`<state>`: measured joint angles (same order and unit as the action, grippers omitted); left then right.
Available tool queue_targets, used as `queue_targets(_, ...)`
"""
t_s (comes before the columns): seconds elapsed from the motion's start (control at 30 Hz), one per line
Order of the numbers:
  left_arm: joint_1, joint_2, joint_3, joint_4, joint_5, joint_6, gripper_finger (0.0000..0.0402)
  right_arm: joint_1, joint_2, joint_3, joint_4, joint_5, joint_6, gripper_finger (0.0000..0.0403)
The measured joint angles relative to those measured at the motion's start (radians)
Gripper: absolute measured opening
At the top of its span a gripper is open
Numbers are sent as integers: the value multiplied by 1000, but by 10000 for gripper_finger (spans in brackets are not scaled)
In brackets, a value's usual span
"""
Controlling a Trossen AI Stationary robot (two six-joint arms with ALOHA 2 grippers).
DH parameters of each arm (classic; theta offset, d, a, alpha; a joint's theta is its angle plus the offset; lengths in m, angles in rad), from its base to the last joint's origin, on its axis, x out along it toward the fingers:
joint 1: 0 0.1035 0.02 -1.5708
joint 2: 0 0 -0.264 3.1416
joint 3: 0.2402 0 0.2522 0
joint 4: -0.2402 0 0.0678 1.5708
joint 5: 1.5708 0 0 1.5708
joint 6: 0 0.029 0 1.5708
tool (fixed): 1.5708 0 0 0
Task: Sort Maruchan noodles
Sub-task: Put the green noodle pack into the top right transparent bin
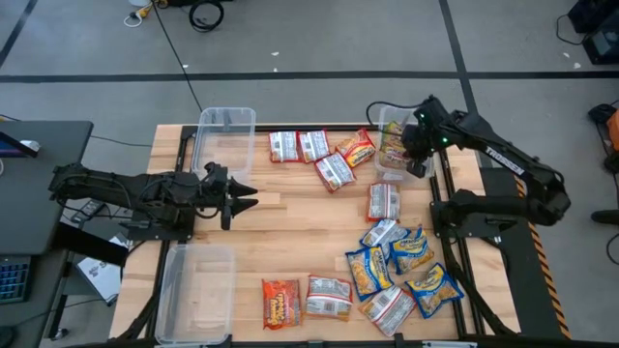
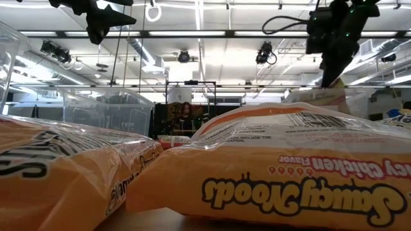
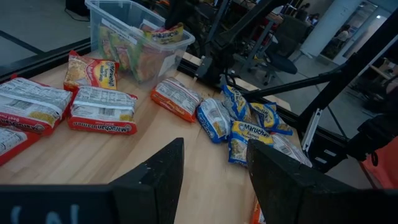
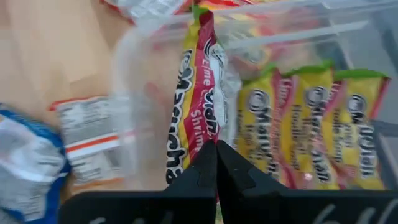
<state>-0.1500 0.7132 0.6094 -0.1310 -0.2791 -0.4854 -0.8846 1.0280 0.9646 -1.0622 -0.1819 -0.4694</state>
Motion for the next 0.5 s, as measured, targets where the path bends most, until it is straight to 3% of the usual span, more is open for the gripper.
queue_targets(0.2, 0, 0, 0, 0, 0, 0, 180, -39, 38, 0, -7, 38, -3, 0)
queue_targets(0.5, 0, 0, 0, 0, 0, 0, 180, -48, 101, 0, 22, 196, -2, 2)
